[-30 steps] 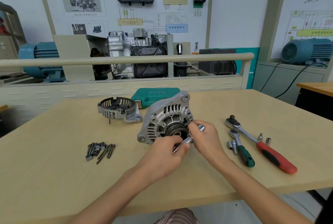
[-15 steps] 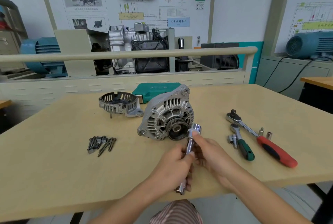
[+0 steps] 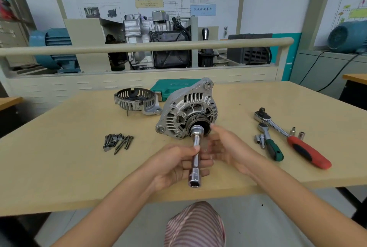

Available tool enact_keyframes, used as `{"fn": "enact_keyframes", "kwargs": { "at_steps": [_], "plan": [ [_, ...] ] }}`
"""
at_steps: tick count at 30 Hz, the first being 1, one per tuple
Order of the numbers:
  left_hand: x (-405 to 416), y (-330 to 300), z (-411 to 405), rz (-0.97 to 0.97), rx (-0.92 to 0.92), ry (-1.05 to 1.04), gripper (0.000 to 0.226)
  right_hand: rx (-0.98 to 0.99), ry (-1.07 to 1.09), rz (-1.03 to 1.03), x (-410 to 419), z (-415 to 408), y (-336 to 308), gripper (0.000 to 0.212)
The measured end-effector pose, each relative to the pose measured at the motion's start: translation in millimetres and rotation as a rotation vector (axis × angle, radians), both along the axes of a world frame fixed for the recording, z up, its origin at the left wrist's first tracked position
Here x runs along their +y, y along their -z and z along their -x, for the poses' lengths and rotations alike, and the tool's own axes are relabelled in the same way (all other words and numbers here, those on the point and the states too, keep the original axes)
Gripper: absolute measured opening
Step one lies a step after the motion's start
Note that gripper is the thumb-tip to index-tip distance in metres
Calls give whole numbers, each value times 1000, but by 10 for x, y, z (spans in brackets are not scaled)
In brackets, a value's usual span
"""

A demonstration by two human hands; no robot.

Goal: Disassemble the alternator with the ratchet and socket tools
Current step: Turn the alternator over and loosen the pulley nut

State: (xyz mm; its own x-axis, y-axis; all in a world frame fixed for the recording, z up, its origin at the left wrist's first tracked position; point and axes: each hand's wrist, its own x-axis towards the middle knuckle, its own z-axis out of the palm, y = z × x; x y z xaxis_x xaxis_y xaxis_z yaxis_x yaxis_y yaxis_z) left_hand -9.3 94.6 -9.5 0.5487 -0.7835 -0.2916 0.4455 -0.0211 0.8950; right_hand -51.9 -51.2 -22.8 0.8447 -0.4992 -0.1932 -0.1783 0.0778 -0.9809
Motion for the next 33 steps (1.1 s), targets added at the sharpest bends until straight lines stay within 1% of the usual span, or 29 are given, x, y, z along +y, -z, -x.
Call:
{"fn": "enact_keyframes", "kwargs": {
  "at_steps": [2,3,5,6,7,8,9,10,12,13,14,16,18,20,21,22,23,24,25,26,28,30,31,33],
  "plan": [
    [-20,15,-2,9,8,-19,16,-32,79,12,-110,-47,-25,41],
    [-34,28,8,19,21,-32,16,-57,41,-27,-144,-72,-53,39],
    [-69,41,27,45,50,-51,16,-126,-50,-149,-128,-116,-140,29],
    [-89,48,34,57,67,-54,16,-141,-48,-171,-98,-137,-173,24],
    [-110,55,40,70,86,-54,17,-140,-26,-165,-69,-159,-196,24],
    [-134,58,47,80,109,-50,18,-129,-6,-159,-37,-165,-214,28],
    [-154,59,54,87,132,-44,19,-105,-11,-159,-17,-152,-225,34],
    [-173,62,54,92,155,-36,20,-46,-63,-146,-3,-118,-233,40],
    [-188,74,48,88,183,-9,18,138,-265,-89,24,-27,-225,50],
    [-191,86,43,73,180,7,17,201,-334,-62,41,12,-210,49],
    [-192,106,37,52,163,17,17,226,-352,-47,61,41,-192,41],
    [-186,144,17,4,66,26,19,201,-284,-28,89,44,-151,27],
    [-138,153,-31,-50,-59,88,25,151,-232,12,119,34,-122,28],
    [-61,79,-92,-169,-194,162,37,108,-224,46,127,16,-105,31],
    [-35,50,-140,-258,-303,146,46,88,-216,40,133,11,-98,31],
    [-34,35,-204,-343,-422,78,56,72,-206,14,143,5,-101,31],
    [-42,36,-271,-401,-524,-23,64,57,-201,-51,157,6,-98,31],
    [-57,44,-341,-410,-572,-116,69,44,-209,-143,186,10,-98,31],
    [-95,53,-414,-374,-548,-164,72,33,-223,-229,213,11,-97,32],
    [-147,57,-469,-323,-468,-153,74,25,-225,-290,233,11,-101,34],
    [-250,40,-540,-262,-281,-30,75,10,-203,-362,254,-5,-100,36],
    [-363,-5,-545,-188,-67,98,66,-23,-188,-455,270,-19,-94,38],
    [-426,-17,-539,-126,59,125,61,-40,-185,-522,283,-15,-98,39],
    [-551,14,-530,39,267,81,51,-78,-186,-643,286,0,-86,38]
  ]
}}
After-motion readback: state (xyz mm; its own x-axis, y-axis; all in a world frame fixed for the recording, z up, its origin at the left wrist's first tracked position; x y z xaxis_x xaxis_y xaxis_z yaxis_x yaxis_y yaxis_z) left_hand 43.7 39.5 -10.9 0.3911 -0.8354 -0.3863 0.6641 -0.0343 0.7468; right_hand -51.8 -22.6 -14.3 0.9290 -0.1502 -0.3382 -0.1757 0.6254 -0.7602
